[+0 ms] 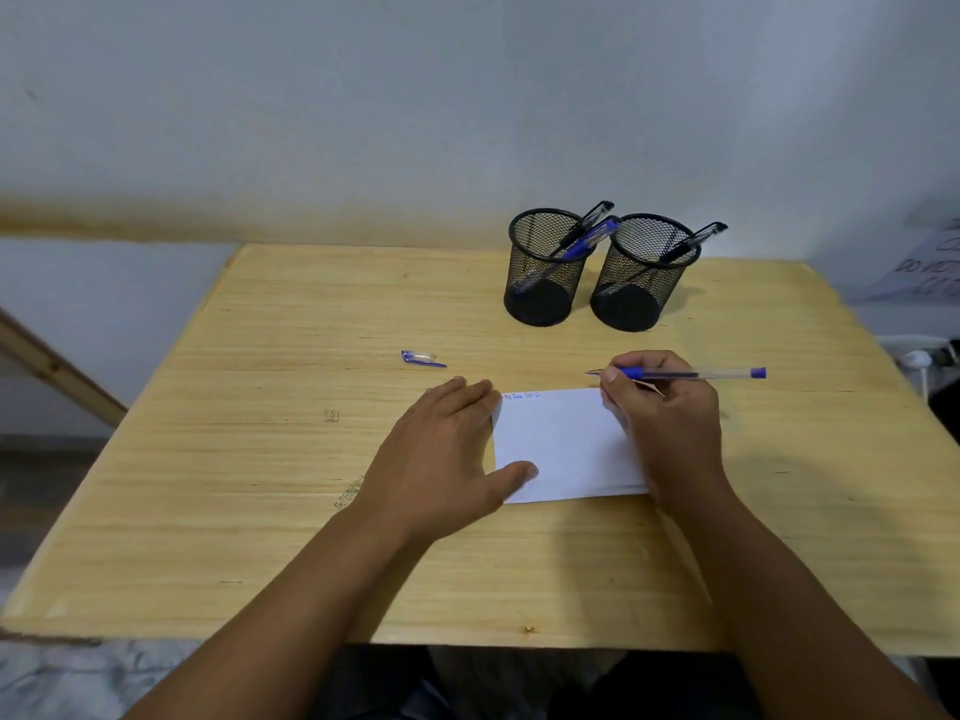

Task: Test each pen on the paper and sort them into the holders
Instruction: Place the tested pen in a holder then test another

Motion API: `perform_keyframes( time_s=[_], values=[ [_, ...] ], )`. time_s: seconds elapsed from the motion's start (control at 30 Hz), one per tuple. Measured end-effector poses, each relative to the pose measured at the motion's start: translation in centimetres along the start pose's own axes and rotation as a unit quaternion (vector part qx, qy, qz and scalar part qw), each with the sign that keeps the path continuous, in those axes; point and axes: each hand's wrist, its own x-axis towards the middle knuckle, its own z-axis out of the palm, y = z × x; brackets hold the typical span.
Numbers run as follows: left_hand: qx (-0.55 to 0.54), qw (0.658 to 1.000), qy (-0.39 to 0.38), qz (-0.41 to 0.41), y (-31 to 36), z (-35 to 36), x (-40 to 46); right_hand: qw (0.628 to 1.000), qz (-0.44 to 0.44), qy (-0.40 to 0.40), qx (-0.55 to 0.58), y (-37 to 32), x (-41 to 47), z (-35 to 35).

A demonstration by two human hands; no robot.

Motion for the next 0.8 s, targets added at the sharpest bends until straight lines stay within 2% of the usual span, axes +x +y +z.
perform_keyframes(
  time_s=[0.1, 0.23, 0.3, 0.37, 0.43, 0.57, 0.7, 0.8],
  values=[
    [-0.079, 0.996, 0.034, -0.025, -0.3, -0.6, 0.3, 1.000, -0.010, 0.001, 0.005, -0.7, -0.8, -0.8],
    [-0.041, 0.988, 0.140, -0.059, -2.5, -1.3, 2.0, 1.000, -0.007, 0.003, 0.018, -1.2, -1.8, -1.6],
    [0.000, 0.987, 0.135, -0.092, -4.2, -2.0, 3.2, 1.000, 0.002, 0.002, 0.024, -1.3, -2.3, -1.9],
    [0.043, 0.988, 0.096, -0.113, -5.8, -2.4, 4.1, 0.999, 0.007, -0.008, 0.031, -1.5, -2.6, -2.1],
    [0.036, 0.989, 0.074, -0.125, -6.3, -2.7, 4.4, 0.999, 0.003, -0.023, 0.036, -1.9, -2.9, -2.3],
    [0.040, 0.987, 0.089, -0.125, -6.0, -3.3, 4.5, 0.997, -0.010, -0.042, 0.061, -2.7, -3.2, -2.9],
    [-0.067, 0.981, 0.113, -0.139, -4.3, -3.9, 3.7, 0.996, -0.018, -0.050, 0.076, -3.5, -3.1, -3.2],
    [-0.170, 0.974, 0.109, -0.104, -1.9, -4.3, 3.3, 0.994, -0.027, -0.067, 0.086, -4.5, -3.0, -3.2]
  ],
)
